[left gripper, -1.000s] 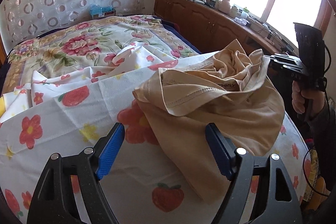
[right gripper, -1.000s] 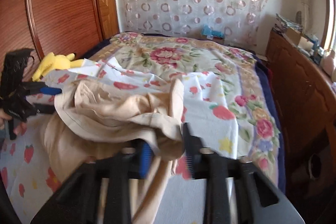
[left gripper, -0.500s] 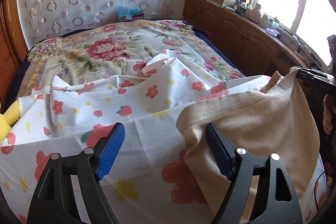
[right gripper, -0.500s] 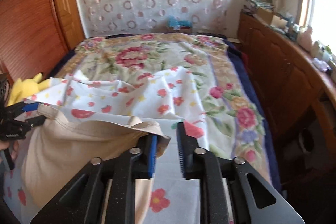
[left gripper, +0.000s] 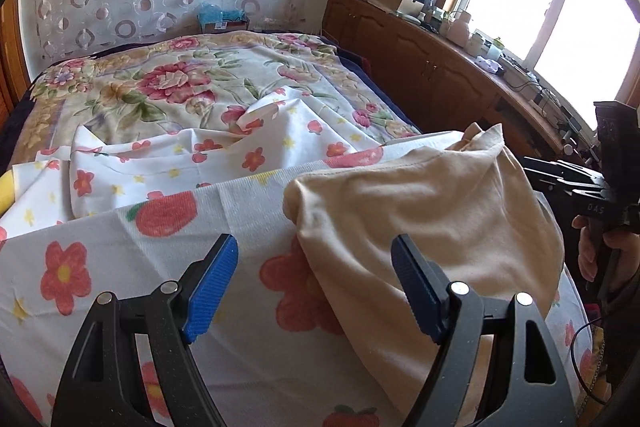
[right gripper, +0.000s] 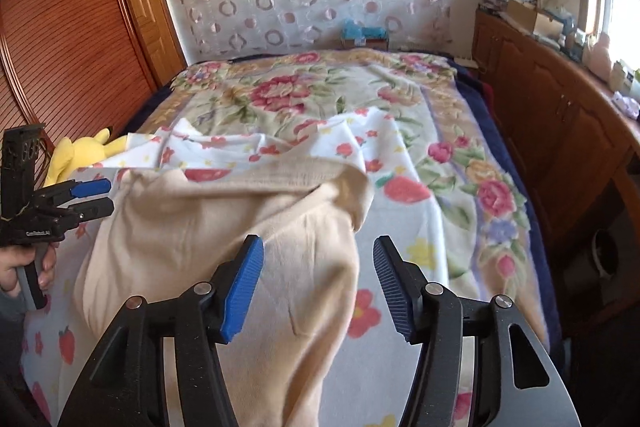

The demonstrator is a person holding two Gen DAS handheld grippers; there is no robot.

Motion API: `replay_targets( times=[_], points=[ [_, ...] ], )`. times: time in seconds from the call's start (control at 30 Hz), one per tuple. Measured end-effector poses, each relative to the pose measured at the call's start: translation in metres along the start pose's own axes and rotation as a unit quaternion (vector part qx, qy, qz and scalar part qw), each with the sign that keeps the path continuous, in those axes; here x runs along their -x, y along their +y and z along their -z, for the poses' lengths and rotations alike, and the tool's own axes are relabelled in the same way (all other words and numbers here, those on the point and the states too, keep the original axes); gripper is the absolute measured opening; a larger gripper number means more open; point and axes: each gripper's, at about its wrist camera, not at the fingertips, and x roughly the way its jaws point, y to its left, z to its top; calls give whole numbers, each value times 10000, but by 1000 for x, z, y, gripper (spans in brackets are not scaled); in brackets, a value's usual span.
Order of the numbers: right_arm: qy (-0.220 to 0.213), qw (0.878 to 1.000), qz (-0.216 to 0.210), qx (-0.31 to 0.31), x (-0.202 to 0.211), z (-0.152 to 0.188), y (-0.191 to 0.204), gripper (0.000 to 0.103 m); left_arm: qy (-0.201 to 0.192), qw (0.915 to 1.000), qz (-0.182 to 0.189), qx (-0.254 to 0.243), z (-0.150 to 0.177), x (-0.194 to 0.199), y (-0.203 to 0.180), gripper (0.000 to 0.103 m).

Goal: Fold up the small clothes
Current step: 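Grasp the folded shirt with both grippers and lift it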

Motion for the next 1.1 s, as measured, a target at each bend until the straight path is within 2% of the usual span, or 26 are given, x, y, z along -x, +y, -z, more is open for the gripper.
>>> replay_targets(
  times=[0.13,0.27,0.33,0.43,0.5,0.6,0.67,0.7,0.73,0.8,0.83,0.93,1.1],
  points=[
    [245,9996,-83,-115,-12,2,-4,59,176,9998,48,9,4,-11,-3,80],
    [503,9986,-20,-187,-28,-11,-10,67,210,9994,198,168,6,-16,-2,80],
    [559,9981,-43,-270,-30,-15,-14,71,224,9994,224,98,6,-16,-5,74],
    [591,9979,0,-279,-35,-21,-8,75,228,9994,247,42,9,-17,-10,71],
    [583,9974,-113,-408,-36,-22,-11,76,230,9992,329,55,10,-17,-12,66],
    [511,9979,-230,-327,-40,-17,-6,75,286,9975,623,192,10,-18,-11,46],
    [504,9975,-434,-242,-41,-12,-2,53,340,9964,742,237,11,-19,-13,33],
    [532,9965,-612,-207,-42,-12,-1,47,349,9961,772,236,11,-19,-14,27],
    [554,9957,-728,-153,-43,-11,1,36,345,9957,826,232,12,-19,-16,18],
    [560,9941,-914,144,-44,-10,11,30,354,9956,861,139,12,-18,-19,12],
    [550,9940,-897,291,-43,-10,15,23,355,9956,853,126,12,-14,-20,11],
    [408,9943,-911,381,-35,-13,18,18,96,9957,917,39,11,8,-23,10],
    [-320,9930,-954,626,1,-24,41,17,-621,9936,940,88,17,74,-18,9]
  ],
)
